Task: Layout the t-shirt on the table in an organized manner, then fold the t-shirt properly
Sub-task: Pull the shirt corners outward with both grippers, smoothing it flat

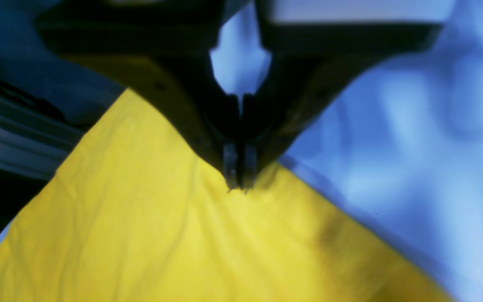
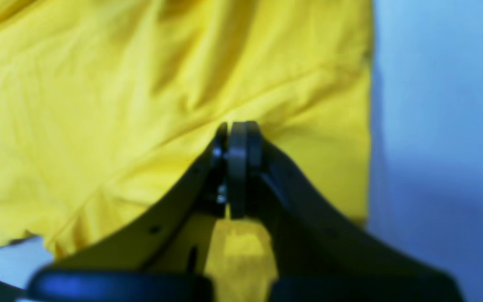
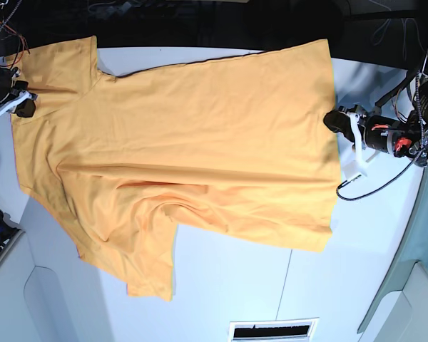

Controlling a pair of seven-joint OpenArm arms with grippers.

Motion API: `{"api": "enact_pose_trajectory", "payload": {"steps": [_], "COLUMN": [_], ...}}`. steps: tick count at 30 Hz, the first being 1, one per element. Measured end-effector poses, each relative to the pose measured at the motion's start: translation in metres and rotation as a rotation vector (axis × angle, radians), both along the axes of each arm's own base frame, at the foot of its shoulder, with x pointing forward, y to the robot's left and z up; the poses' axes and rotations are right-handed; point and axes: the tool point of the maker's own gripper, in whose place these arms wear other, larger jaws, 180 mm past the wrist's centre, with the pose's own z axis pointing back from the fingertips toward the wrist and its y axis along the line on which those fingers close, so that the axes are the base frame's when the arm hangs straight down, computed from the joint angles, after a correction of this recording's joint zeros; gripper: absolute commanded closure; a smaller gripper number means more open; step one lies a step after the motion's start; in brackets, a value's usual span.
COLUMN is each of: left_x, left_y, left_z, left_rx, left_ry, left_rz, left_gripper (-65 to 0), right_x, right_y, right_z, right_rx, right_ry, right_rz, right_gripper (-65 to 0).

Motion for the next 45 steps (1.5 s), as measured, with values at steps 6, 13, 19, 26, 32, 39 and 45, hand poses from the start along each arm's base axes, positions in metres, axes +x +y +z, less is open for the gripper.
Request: {"api": "enact_pose_trajectory", "payload": {"steps": [6,13,19,26,32,39,45], "left_x": [0.001,-0.042,-0.075,-0.092,-0.087,-0.113,-0.129], "left_y": [0.021,0.009,-0.004,-0.021,-0.011,-0.006,-0.016], "left_z": [0.022,0.023,0.018,0.024,0.016,0.007,-0.002], "left_rx": [-0.07,-0.223,-0.249,-0.26,-0.189,-0.181,-0.202], "left_ry": [-0.03,0.096,0.144,0.135,0.102,0.147,0.159], "left_rz": [0.141,0.202,0.176,0.112,0.116,0.158,0.174], "left_gripper": [-3.8,-12.4,-14.2,-34.0,-34.0,-34.0,-34.0], "right_x": [0.0,-0.034,-0.065,-0.088,-0.098,-0.085,-0.084], "right_y": [-0.039,-0.06,-0.083,-0.087,-0.068,-0.041,-0.034], "right_z": [0.025,0.021,0.022,0.004,-0.019,-0.021,-0.02], "right_rx": [0.029,-0.013,-0.091,-0.07,-0.024,0.048,0.057], "right_ry": [-0.071,0.012,0.09,0.159,0.208,0.179,0.184], "right_rz": [-0.147,-0.157,-0.126,-0.139,-0.09,-0.035,-0.01], "right_gripper": [0.0,0.0,-32.7,-32.8,-32.8,-32.7,-32.7]}}
